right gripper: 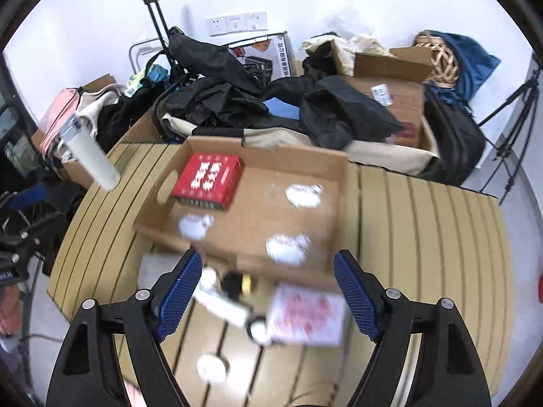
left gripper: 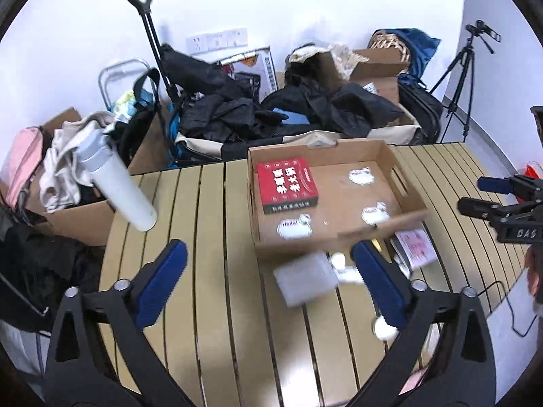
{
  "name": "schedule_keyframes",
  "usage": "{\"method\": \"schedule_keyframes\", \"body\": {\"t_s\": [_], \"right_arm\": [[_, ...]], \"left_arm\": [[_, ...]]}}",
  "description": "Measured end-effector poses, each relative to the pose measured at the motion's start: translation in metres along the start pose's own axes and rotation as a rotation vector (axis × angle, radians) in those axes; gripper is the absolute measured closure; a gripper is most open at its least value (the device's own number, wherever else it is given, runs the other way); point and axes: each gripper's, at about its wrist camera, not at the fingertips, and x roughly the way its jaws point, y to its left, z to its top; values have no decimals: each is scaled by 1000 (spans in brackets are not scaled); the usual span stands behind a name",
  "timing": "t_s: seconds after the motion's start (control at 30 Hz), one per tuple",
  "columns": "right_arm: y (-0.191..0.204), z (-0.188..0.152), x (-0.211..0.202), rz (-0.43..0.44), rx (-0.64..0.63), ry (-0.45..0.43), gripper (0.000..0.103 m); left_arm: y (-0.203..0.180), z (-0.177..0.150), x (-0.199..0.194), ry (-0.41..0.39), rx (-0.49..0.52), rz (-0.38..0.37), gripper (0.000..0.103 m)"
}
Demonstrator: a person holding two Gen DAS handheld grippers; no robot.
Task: Organize objects
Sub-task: 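Withdraw the right gripper from the tray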
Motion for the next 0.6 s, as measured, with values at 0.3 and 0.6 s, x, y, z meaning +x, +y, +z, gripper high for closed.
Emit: {"method": "schedule_keyframes", "body": {"t_s": [0.3,0.6], "right_arm": [[9,-113,-103,55,13,-87,20],[49,-235,-166,72,27,-162,20]], "left_arm": [[-26,-105,-107,-117,-8,32,0],[-55,-211,-178,-188,5,84,0]]}}
